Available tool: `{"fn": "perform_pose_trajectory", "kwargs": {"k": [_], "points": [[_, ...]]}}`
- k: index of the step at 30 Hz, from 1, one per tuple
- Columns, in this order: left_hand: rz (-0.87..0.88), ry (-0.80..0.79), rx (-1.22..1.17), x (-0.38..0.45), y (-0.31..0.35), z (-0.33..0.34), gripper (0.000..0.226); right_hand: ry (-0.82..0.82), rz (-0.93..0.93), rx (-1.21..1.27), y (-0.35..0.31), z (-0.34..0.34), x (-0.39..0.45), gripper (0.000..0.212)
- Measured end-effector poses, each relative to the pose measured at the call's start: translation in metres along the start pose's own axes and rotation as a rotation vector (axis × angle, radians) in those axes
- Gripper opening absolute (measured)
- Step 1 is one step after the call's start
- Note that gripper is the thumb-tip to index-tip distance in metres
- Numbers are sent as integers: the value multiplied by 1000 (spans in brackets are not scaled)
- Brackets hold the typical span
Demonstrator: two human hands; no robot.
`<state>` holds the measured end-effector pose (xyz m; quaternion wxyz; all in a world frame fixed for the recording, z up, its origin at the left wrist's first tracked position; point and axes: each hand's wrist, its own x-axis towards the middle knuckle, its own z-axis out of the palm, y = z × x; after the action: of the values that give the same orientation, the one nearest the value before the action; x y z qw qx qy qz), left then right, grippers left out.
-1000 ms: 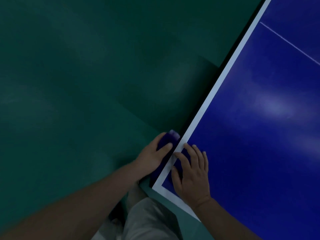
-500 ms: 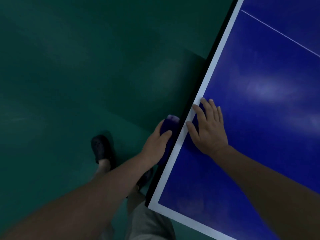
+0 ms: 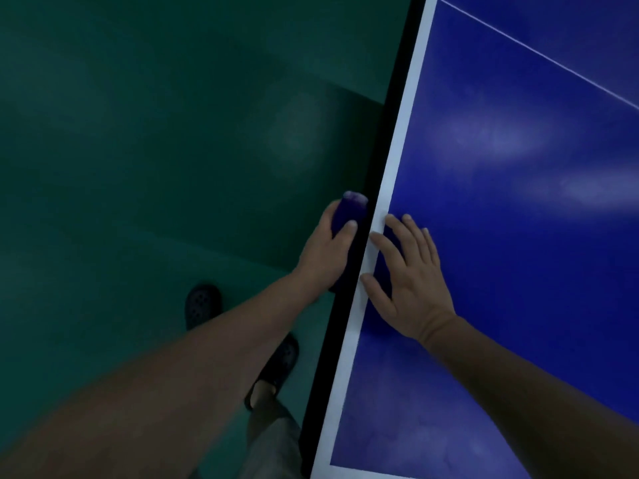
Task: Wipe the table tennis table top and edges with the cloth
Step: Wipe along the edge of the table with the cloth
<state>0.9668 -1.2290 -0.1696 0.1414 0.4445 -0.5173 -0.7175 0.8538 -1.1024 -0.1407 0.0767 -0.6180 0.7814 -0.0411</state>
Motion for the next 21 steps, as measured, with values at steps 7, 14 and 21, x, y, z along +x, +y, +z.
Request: {"fn": "perform_pose_trajectory", "kwargs": {"k": [7,14,21], "points": [[85,-75,-113,-31,-2,-4,41,-32,2,-11,0,-4,2,62],[102,-53,44,78,29,1,48,61,13,101,38,-25,78,50],[138,-172,-29,53,16,-5,34,20,171,54,82,-25,180,64]]}}
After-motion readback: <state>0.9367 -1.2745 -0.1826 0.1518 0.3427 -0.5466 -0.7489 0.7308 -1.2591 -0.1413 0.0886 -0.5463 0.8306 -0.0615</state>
